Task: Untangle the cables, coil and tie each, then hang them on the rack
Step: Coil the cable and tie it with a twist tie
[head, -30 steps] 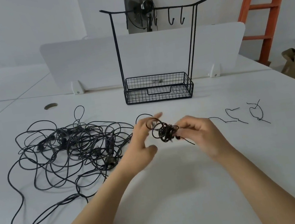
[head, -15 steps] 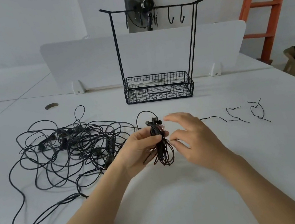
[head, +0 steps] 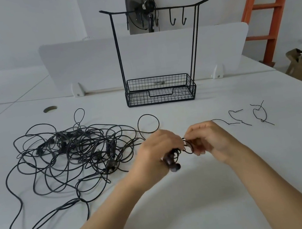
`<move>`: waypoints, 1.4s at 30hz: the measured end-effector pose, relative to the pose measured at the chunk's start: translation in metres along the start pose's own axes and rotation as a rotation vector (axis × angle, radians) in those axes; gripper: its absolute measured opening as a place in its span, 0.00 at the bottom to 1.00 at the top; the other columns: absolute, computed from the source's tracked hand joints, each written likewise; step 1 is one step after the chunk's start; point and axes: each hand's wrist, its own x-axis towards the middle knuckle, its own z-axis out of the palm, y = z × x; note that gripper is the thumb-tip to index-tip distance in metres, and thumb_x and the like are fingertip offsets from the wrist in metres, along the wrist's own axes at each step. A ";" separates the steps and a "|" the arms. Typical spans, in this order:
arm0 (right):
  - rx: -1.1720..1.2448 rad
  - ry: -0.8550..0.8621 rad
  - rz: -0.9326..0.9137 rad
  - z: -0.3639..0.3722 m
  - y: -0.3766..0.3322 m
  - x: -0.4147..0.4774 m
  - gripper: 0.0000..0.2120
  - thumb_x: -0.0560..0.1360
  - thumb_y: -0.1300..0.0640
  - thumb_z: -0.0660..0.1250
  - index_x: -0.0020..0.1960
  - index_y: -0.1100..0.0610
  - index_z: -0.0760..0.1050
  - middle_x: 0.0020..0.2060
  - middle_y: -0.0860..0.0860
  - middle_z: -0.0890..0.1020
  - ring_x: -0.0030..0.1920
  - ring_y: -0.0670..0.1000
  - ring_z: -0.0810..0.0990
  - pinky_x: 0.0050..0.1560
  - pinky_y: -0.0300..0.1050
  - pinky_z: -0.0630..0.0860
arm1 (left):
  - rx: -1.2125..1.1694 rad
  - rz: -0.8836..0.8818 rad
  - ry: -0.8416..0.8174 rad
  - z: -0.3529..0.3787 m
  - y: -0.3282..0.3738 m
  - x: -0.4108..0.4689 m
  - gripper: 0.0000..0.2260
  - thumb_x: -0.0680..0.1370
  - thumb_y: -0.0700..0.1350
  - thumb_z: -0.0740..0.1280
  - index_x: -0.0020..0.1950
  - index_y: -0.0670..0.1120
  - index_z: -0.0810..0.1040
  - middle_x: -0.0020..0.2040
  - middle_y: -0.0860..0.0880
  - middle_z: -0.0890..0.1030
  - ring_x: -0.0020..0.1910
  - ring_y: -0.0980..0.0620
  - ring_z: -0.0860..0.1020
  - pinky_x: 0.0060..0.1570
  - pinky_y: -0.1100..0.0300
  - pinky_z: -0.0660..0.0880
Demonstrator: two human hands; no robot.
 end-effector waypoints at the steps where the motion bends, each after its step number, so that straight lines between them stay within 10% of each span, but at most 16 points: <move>1: 0.003 0.005 -0.009 0.001 0.000 -0.001 0.14 0.72 0.70 0.60 0.29 0.61 0.72 0.22 0.53 0.74 0.20 0.48 0.71 0.24 0.38 0.62 | 0.068 0.090 -0.050 0.003 -0.002 0.000 0.17 0.62 0.30 0.69 0.46 0.45 0.76 0.45 0.50 0.80 0.47 0.52 0.76 0.47 0.65 0.73; 7: -0.541 0.330 -0.593 0.009 0.015 0.005 0.08 0.73 0.57 0.65 0.36 0.58 0.75 0.34 0.45 0.76 0.37 0.41 0.74 0.39 0.34 0.69 | -0.275 -0.294 0.041 -0.004 0.005 0.001 0.23 0.60 0.39 0.56 0.51 0.50 0.78 0.56 0.57 0.77 0.62 0.53 0.71 0.62 0.65 0.67; 11: -0.761 0.379 -0.883 0.003 0.022 0.009 0.07 0.73 0.56 0.61 0.41 0.58 0.75 0.40 0.51 0.80 0.40 0.47 0.75 0.40 0.41 0.70 | -0.671 -0.887 0.276 -0.017 -0.001 0.011 0.09 0.68 0.39 0.65 0.46 0.46 0.79 0.43 0.51 0.82 0.46 0.52 0.78 0.45 0.61 0.75; 14: -0.862 0.295 -0.974 0.008 0.024 0.010 0.03 0.73 0.56 0.62 0.42 0.53 0.73 0.46 0.48 0.78 0.40 0.48 0.76 0.41 0.37 0.69 | -0.758 -1.168 -0.025 -0.016 -0.001 0.010 0.17 0.73 0.55 0.62 0.44 0.40 0.78 0.37 0.45 0.81 0.37 0.49 0.78 0.39 0.58 0.76; 21: -0.919 0.395 -0.887 0.020 0.027 0.008 0.12 0.71 0.52 0.61 0.36 0.57 0.79 0.50 0.46 0.68 0.45 0.44 0.71 0.34 0.39 0.71 | -0.954 -1.044 0.134 -0.006 -0.002 0.007 0.05 0.69 0.40 0.67 0.42 0.41 0.79 0.32 0.49 0.79 0.33 0.54 0.75 0.35 0.64 0.73; 26: -0.223 0.186 -0.307 0.026 0.008 0.002 0.11 0.71 0.65 0.67 0.31 0.57 0.74 0.33 0.46 0.73 0.31 0.40 0.72 0.34 0.34 0.65 | -0.867 -0.898 0.209 -0.001 -0.001 0.006 0.05 0.65 0.37 0.69 0.38 0.44 0.82 0.33 0.50 0.80 0.35 0.52 0.75 0.38 0.62 0.72; 32: 0.225 -0.169 0.246 0.013 0.002 0.000 0.10 0.69 0.64 0.60 0.29 0.60 0.72 0.22 0.51 0.74 0.21 0.48 0.69 0.24 0.38 0.59 | -0.405 -0.466 -0.084 -0.009 -0.003 0.000 0.16 0.66 0.30 0.65 0.38 0.51 0.79 0.43 0.61 0.79 0.45 0.57 0.77 0.46 0.65 0.73; 37: 0.071 -0.022 0.016 0.013 0.004 0.002 0.14 0.73 0.69 0.60 0.31 0.60 0.73 0.26 0.52 0.78 0.26 0.48 0.76 0.28 0.37 0.65 | -0.270 -0.489 -0.066 -0.011 -0.011 0.001 0.28 0.66 0.34 0.63 0.50 0.69 0.77 0.52 0.65 0.75 0.53 0.58 0.74 0.54 0.68 0.70; 42: -0.309 0.249 -0.376 0.013 0.010 0.004 0.06 0.73 0.65 0.65 0.38 0.57 0.76 0.37 0.50 0.81 0.36 0.39 0.75 0.41 0.29 0.69 | -0.827 -0.879 0.254 -0.027 -0.016 0.008 0.18 0.60 0.33 0.57 0.47 0.46 0.74 0.41 0.52 0.83 0.40 0.55 0.80 0.42 0.59 0.73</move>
